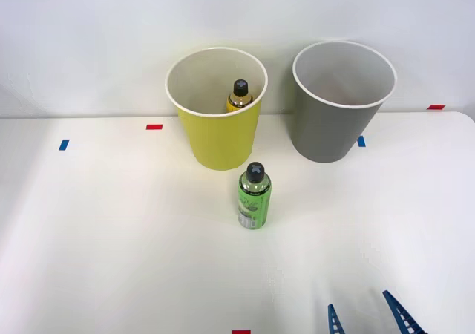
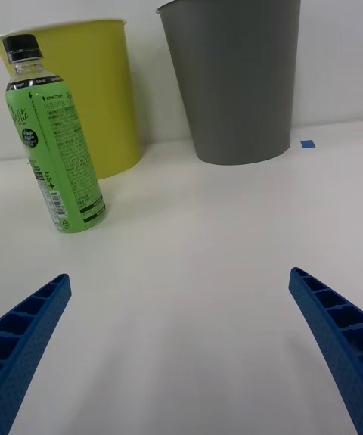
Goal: Put cans in the gray bin, plastic bottles in the light green bin
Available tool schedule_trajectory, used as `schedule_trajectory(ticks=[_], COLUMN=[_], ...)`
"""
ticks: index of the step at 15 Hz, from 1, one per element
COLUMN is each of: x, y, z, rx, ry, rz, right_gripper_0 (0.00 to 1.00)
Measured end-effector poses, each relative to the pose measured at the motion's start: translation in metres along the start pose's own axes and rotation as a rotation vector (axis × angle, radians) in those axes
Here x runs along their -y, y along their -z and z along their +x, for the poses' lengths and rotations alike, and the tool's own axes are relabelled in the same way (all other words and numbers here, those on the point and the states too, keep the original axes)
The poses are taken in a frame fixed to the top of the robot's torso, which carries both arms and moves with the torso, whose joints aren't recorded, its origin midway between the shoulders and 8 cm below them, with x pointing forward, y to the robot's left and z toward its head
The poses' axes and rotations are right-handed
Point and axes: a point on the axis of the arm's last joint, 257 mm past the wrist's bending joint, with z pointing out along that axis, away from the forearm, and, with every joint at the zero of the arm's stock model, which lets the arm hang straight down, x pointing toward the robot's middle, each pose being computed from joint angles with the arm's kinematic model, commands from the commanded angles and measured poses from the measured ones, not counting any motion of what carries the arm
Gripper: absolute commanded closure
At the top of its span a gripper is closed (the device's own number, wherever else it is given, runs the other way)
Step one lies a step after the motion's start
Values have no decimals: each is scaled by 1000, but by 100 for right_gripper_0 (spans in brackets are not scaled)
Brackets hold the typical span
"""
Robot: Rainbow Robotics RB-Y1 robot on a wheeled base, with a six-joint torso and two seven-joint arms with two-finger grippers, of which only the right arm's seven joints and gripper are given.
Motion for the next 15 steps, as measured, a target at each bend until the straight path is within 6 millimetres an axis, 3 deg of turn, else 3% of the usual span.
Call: schedule_trajectory(ticks=[15], x=[0], y=[0], z=[0], rx=[0], ry=[0], rz=[0], right_gripper_0=[0])
